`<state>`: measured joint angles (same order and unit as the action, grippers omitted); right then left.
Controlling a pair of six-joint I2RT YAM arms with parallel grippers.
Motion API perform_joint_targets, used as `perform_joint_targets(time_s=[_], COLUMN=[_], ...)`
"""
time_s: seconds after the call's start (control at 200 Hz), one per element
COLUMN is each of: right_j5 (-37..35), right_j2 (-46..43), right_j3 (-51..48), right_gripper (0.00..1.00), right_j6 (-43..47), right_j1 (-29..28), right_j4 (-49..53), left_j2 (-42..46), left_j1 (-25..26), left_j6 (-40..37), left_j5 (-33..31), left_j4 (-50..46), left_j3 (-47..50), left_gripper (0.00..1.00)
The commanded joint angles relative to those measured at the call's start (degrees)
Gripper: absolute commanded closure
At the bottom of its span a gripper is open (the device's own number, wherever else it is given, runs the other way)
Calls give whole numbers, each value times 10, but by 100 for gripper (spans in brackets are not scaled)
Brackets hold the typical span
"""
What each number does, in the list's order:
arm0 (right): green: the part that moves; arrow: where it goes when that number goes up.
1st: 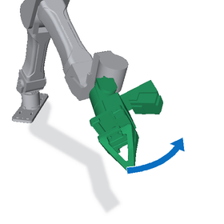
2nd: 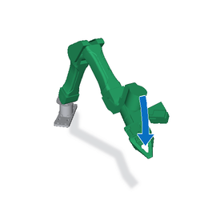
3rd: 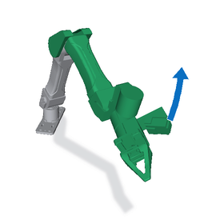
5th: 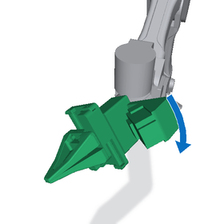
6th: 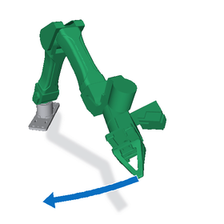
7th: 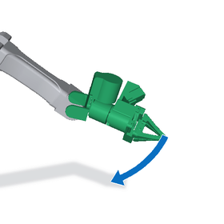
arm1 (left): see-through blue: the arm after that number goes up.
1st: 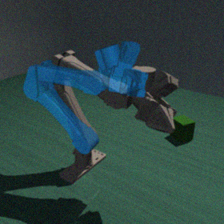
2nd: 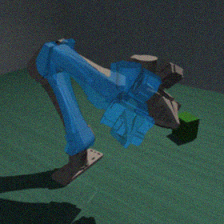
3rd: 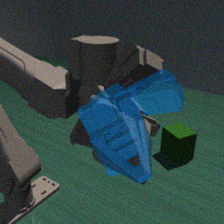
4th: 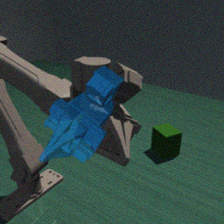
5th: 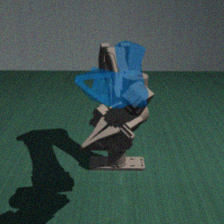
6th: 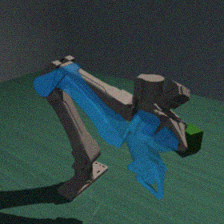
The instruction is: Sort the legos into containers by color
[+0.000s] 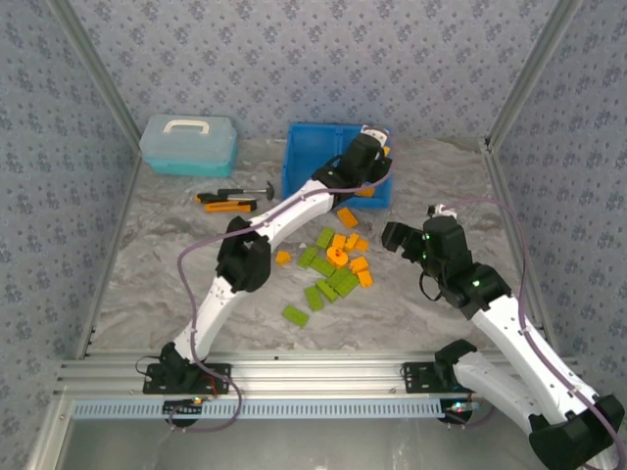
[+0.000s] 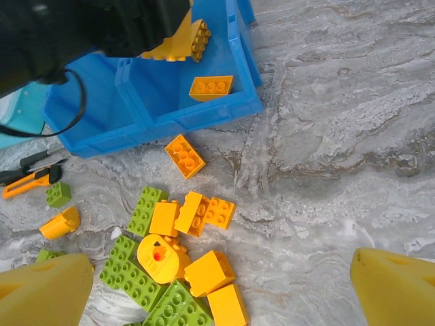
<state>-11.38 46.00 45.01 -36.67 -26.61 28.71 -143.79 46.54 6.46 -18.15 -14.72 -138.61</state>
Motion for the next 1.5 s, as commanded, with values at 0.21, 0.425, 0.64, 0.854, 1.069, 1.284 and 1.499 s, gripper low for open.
perform_joint_targets(time_s=[0.21, 0.425, 0.64, 0.854, 1.069, 1.284, 1.499], right_j5=[-18, -21, 32, 126, 168, 168, 197], right_j2=[-41, -39, 11, 124, 271, 411, 490], right_j3=[-8, -6, -9, -7, 23, 92, 129], right_gripper=[0, 0, 1, 4, 5, 16, 27], right_j6=[-13, -5, 71, 147, 247, 311, 320], right_j1=[1, 1, 0, -23, -35, -35, -35], right_j4=[47, 39, 30, 17, -21, -19, -13], left_j2=[-31, 50, 303, 509, 708, 829, 850], left_j1=[-4, 1, 0, 1, 1, 1, 1], left_j6=[5, 31, 60, -13, -49, -42, -30], left_j5=[-13, 1, 121, 258, 257, 227, 205], left_j4=[-67, -106, -5, -105, -177, -204, -182], left_j3=[-126, -97, 209, 433, 671, 796, 831], left_gripper=[15, 6, 6, 3, 1, 1, 1])
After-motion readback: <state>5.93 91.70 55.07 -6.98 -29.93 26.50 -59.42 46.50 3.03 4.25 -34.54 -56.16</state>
